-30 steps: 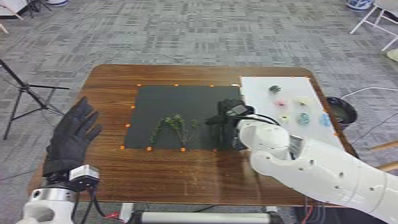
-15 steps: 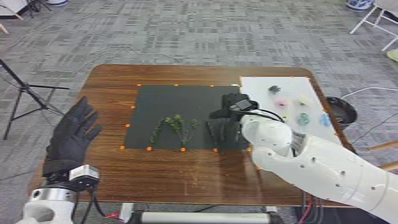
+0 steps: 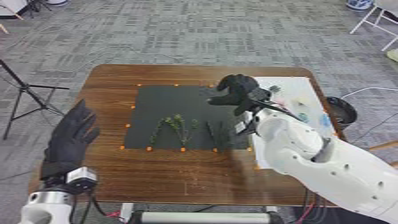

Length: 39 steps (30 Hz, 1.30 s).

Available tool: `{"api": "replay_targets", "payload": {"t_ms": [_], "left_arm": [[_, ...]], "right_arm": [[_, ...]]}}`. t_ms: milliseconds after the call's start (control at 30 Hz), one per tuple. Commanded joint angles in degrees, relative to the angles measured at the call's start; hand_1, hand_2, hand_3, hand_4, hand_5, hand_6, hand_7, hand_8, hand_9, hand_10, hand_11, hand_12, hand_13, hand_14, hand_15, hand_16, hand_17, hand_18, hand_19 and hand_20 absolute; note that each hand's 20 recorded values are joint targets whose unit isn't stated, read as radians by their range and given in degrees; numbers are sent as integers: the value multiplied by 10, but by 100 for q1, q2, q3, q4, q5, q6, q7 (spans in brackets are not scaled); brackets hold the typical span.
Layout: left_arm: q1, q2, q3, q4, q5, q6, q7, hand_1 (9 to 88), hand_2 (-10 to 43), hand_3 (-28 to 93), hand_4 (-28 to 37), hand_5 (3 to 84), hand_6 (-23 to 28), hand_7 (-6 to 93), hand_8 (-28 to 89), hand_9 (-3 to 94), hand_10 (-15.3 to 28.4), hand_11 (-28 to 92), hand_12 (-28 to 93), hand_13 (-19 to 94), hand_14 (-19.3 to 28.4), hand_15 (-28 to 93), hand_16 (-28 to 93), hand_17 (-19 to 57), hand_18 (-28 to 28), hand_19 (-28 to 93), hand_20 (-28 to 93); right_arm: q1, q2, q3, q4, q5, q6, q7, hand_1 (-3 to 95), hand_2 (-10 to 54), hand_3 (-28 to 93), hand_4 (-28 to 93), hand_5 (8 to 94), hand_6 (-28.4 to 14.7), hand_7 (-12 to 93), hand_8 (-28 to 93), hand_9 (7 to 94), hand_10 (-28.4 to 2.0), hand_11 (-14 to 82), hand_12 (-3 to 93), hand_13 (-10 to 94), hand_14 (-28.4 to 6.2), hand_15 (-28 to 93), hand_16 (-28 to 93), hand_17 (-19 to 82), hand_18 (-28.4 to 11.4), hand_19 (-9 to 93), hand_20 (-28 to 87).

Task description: Arrange flowers

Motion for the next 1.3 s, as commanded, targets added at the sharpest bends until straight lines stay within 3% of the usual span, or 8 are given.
{"api": "replay_targets", "payload": {"t_ms": [33,133,267,333,633,1067,1167,1300], "left_arm": [[203,-65,2,144,-292,157,97,252,-72,676,-274,232,9,162,-72,160,85,131,226,119,109,140,110,-138,179,307,130],[48,-37,76,143,-146,199,5,252,-72,675,-276,232,9,163,-73,159,85,130,225,119,108,140,110,-138,180,307,131],[-128,-23,166,104,-9,276,-86,251,-72,677,-277,232,9,164,-74,160,85,129,225,119,109,140,111,-138,179,307,131],[-495,-40,332,218,70,321,-232,252,-72,677,-277,231,9,163,-74,160,86,130,225,119,109,140,111,-138,180,307,131],[-122,56,79,9,98,192,-16,250,-72,677,-279,232,9,162,-73,159,85,129,225,118,109,141,111,-138,180,306,130],[-111,123,16,-20,105,86,54,250,-72,677,-279,233,9,160,-72,161,86,129,226,119,109,139,112,-138,180,306,131],[-444,266,165,66,116,53,-25,251,-72,676,-280,233,9,160,-72,161,86,129,225,119,109,139,112,-138,180,305,131],[-1379,695,668,309,205,-315,-182,250,-73,678,-278,239,10,158,-73,164,87,129,224,121,111,141,111,-137,180,305,131]], "right_arm": [[64,-695,18,-228,20,-748,-1549,264,-7,806,-220,547,-29,242,-97,589,-139,582,386,599,-114,840,291,234,-201,730,443],[223,-714,-239,-136,-173,-1044,-1802,386,-30,844,-259,506,4,233,-112,596,-117,462,555,576,-105,841,309,223,-193,713,461],[431,-850,-571,26,-529,-1560,-1813,416,-37,880,-269,406,13,195,-101,571,-117,454,598,561,-103,837,342,215,-194,707,471],[482,-1024,-558,367,-709,-1823,-2021,415,-34,886,-271,397,18,190,-102,552,-120,464,611,550,-105,838,353,209,-197,705,473],[1042,-1390,-1535,716,-999,-2000,-1597,351,-12,931,-194,440,32,187,-110,529,-138,565,748,557,-141,919,417,204,-208,712,484],[1406,-1844,-2138,1088,-1152,-2089,-1385,314,-4,932,-160,472,33,184,-114,529,-136,591,809,560,-150,932,490,203,-211,714,494],[1389,-1845,-2109,1195,-1135,-2066,-1280,311,-3,932,-158,473,32,180,-114,527,-137,596,804,559,-151,932,495,202,-212,716,496],[1333,-1744,-2053,1290,-1105,-1979,-1084,308,-1,932,-157,472,31,178,-113,526,-137,601,797,560,-152,932,495,202,-213,716,497]]}}
